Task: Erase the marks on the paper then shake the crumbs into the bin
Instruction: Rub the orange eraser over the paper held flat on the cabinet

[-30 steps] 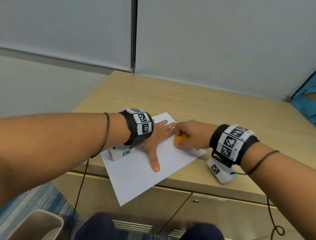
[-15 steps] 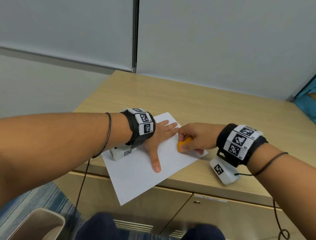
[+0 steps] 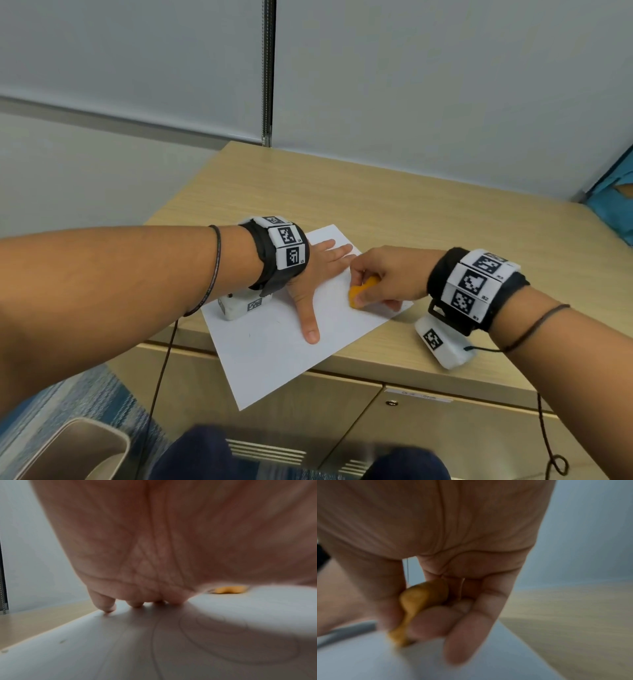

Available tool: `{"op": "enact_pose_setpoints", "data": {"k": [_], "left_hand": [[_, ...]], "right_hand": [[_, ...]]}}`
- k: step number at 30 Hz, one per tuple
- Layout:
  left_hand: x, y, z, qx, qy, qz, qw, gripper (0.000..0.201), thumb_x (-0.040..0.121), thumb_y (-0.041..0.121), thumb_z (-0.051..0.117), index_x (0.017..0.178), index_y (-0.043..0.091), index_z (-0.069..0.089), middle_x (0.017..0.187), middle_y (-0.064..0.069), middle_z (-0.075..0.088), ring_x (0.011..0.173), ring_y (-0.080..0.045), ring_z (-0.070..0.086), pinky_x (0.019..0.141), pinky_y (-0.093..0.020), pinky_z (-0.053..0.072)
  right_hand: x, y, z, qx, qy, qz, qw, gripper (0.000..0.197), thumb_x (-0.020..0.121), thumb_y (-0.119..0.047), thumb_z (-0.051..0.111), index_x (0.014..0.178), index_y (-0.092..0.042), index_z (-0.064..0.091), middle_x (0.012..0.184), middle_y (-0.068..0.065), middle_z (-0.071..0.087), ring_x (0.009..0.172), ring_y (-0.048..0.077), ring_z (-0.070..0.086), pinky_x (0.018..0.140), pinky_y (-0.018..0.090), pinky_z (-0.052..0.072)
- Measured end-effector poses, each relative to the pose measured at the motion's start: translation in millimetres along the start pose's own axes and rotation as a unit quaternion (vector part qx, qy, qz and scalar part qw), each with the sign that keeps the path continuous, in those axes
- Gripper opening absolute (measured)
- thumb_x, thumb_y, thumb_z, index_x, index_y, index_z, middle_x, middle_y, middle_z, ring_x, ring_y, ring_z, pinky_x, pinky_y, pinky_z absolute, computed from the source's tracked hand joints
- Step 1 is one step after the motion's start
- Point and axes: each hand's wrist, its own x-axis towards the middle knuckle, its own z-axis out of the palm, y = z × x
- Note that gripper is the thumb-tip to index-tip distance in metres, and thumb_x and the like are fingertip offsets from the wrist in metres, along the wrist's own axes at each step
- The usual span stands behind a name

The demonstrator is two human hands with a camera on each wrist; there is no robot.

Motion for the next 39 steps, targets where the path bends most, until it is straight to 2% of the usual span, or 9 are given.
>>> {"op": "enact_pose_setpoints", "data": {"k": [5, 8, 13, 20, 25, 29, 32, 36, 39], "left_hand": [[-1.2, -2.2, 2.9, -0.005, 0.009, -0.011, 1.0, 0.16, 0.046, 0.081, 0.078, 0.152, 0.03, -0.031, 0.159, 0.009, -0.037, 0.151, -0.02, -0.025, 0.119, -0.064, -0.002], [-0.3, -1.0, 3.1, -0.004, 0.009, -0.014, 1.0, 0.161, 0.046, 0.082, 0.078, 0.151, 0.029, -0.032, 0.159, 0.009, -0.037, 0.15, -0.02, -0.025, 0.119, -0.064, -0.003], [-0.4, 0.5, 2.2, -0.002, 0.005, -0.012, 1.0, 0.161, 0.048, 0.08, 0.08, 0.152, 0.027, -0.031, 0.159, 0.007, -0.038, 0.151, -0.022, -0.025, 0.12, -0.062, -0.002], [-0.7, -1.4, 4.1, -0.01, 0.024, -0.01, 1.0, 0.158, 0.05, 0.08, 0.079, 0.153, 0.028, -0.028, 0.161, 0.008, -0.034, 0.151, -0.02, -0.023, 0.119, -0.062, -0.005], [2.8, -5.8, -0.9, -0.019, 0.03, -0.032, 0.999, 0.156, 0.05, 0.081, 0.078, 0.155, 0.028, -0.025, 0.163, 0.006, -0.03, 0.152, -0.023, -0.019, 0.119, -0.06, -0.001], [5.0, -5.9, -1.5, -0.006, 0.022, -0.038, 0.999, 0.158, 0.048, 0.084, 0.075, 0.154, 0.026, -0.027, 0.163, 0.004, -0.031, 0.152, -0.026, -0.02, 0.119, -0.06, 0.001], [5.1, -6.8, -1.8, 0.005, 0.019, -0.038, 0.999, 0.159, 0.048, 0.087, 0.073, 0.154, 0.024, -0.028, 0.162, 0.003, -0.032, 0.152, -0.026, -0.02, 0.12, -0.061, 0.0], [7.2, -7.5, -0.7, 0.007, 0.023, -0.037, 0.999, 0.159, 0.046, 0.088, 0.072, 0.153, 0.029, -0.029, 0.162, 0.002, -0.032, 0.152, -0.029, -0.021, 0.12, -0.063, 0.0], [7.9, -8.4, 1.2, 0.006, 0.022, -0.038, 0.999, 0.157, 0.044, 0.089, 0.072, 0.151, 0.037, -0.03, 0.161, 0.003, -0.034, 0.151, -0.032, -0.023, 0.117, -0.066, -0.001]], "right_hand": [[20.8, 9.2, -8.7, 0.026, 0.125, 0.071, 0.989, 0.025, 0.092, -0.034, 0.065, 0.102, -0.012, 0.059, 0.077, 0.002, 0.065, 0.058, 0.02, 0.069, 0.067, 0.037, 0.061], [11.2, 6.4, -1.7, 0.06, 0.107, 0.05, 0.991, 0.019, 0.092, -0.028, 0.067, 0.098, -0.012, 0.058, 0.076, 0.002, 0.063, 0.052, 0.013, 0.064, 0.059, 0.035, 0.059], [-11.6, -0.3, 2.9, 0.032, -0.054, 0.002, 0.998, 0.02, 0.086, -0.035, 0.073, 0.094, -0.021, 0.06, 0.083, 0.017, 0.072, 0.061, 0.018, 0.067, 0.064, 0.032, 0.055], [25.1, 13.2, -14.7, 0.046, 0.131, 0.082, 0.987, 0.021, 0.092, -0.031, 0.066, 0.101, -0.013, 0.058, 0.076, 0.004, 0.07, 0.052, 0.012, 0.066, 0.055, 0.027, 0.056], [19.9, -1.3, -4.0, 0.054, 0.113, 0.073, 0.989, 0.021, 0.092, -0.029, 0.065, 0.101, -0.011, 0.057, 0.072, 0.002, 0.068, 0.056, 0.016, 0.065, 0.064, 0.034, 0.059], [-7.2, -26.3, 17.5, -0.053, 0.071, -0.009, 0.996, 0.021, 0.093, -0.034, 0.063, 0.099, -0.016, 0.056, 0.079, -0.008, 0.056, 0.065, 0.011, 0.055, 0.06, 0.024, 0.043], [-18.8, -37.5, 31.9, -0.091, 0.052, -0.053, 0.993, 0.02, 0.091, -0.038, 0.063, 0.095, -0.02, 0.054, 0.083, -0.007, 0.056, 0.071, 0.012, 0.052, 0.066, 0.029, 0.046], [-10.7, -24.2, 13.1, -0.055, 0.082, 0.017, 0.995, 0.025, 0.094, -0.036, 0.061, 0.102, -0.013, 0.06, 0.077, -0.008, 0.056, 0.061, 0.004, 0.051, 0.058, 0.024, 0.042], [-7.6, -21.8, 10.3, -0.044, 0.116, 0.042, 0.991, 0.024, 0.094, -0.032, 0.06, 0.1, -0.01, 0.058, 0.08, 0.0, 0.06, 0.061, 0.012, 0.055, 0.057, 0.027, 0.045]]}}
